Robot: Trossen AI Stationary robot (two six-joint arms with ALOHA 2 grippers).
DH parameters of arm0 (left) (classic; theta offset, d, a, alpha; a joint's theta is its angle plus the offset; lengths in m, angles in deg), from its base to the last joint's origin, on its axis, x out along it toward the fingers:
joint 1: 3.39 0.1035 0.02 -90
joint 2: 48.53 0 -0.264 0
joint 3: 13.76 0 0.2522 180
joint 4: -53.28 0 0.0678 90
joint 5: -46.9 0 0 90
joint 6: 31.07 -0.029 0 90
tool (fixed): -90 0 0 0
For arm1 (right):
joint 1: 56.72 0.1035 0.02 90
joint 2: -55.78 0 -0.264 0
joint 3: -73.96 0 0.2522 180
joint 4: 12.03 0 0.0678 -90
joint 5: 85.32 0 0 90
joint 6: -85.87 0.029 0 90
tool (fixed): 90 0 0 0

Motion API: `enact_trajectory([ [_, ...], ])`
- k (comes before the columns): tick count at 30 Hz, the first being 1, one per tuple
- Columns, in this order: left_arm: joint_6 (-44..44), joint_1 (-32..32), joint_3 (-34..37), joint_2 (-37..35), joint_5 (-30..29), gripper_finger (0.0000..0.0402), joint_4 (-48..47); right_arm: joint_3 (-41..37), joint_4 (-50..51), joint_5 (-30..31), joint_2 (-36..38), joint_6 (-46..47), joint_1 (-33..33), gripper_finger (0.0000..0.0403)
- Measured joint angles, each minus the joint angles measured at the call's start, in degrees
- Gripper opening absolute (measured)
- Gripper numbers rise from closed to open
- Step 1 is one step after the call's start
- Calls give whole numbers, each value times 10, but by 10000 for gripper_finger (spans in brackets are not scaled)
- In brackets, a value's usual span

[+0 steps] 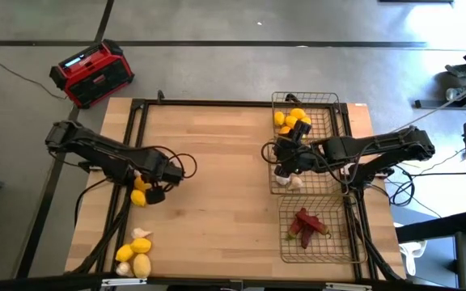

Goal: Sort produce into baskets
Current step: Put the yellow lemon into the top wire basket

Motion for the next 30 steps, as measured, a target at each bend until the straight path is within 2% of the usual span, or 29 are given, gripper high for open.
enact_trajectory([
  [6,-8,0,28,8,18,310,11,0,0,-14,0,0,0,232],
  [12,-36,0,36,28,18,293,23,0,-5,-14,0,-2,0,232],
  [20,-83,0,53,105,31,275,32,0,-19,-15,0,-11,0,232],
  [30,-100,2,56,182,28,259,35,0,-19,-19,0,-11,0,232],
])
